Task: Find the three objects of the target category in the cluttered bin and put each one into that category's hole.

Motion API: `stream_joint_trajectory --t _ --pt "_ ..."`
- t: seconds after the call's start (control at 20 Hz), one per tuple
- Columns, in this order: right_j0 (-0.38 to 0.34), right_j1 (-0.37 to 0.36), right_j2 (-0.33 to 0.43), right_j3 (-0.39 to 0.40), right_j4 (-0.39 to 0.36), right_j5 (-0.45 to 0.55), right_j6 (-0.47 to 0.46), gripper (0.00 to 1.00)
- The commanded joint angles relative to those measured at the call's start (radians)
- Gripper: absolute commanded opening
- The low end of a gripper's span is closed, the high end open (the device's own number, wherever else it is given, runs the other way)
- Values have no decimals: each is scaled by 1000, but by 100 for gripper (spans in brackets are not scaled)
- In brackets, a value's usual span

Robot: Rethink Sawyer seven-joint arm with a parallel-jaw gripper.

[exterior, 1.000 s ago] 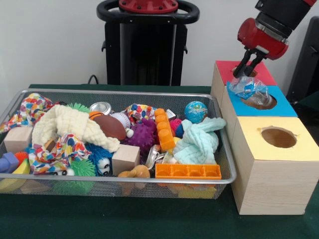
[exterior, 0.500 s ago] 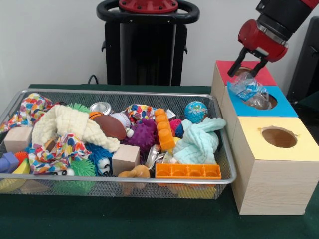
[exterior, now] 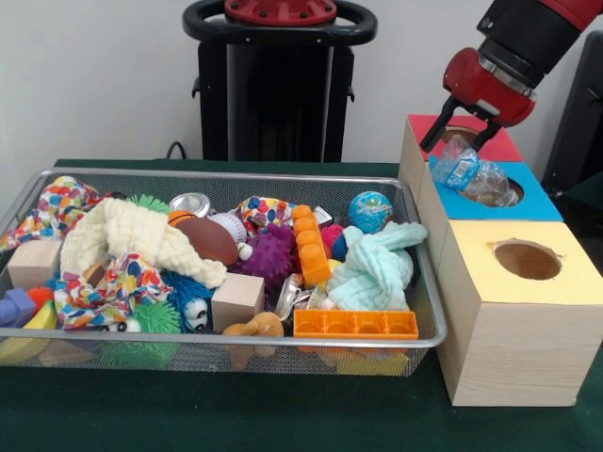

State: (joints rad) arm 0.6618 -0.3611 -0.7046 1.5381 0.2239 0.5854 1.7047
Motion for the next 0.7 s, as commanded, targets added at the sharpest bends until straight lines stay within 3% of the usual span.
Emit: stream_joint_trajectory --t 0.05,0.45,0.7 --pt "-39 64 70 39 -7 -71 242 100" --pt "-71 26 114 69 -16 -49 181 100" --pt "-105 13 156 71 -22 21 127 100"
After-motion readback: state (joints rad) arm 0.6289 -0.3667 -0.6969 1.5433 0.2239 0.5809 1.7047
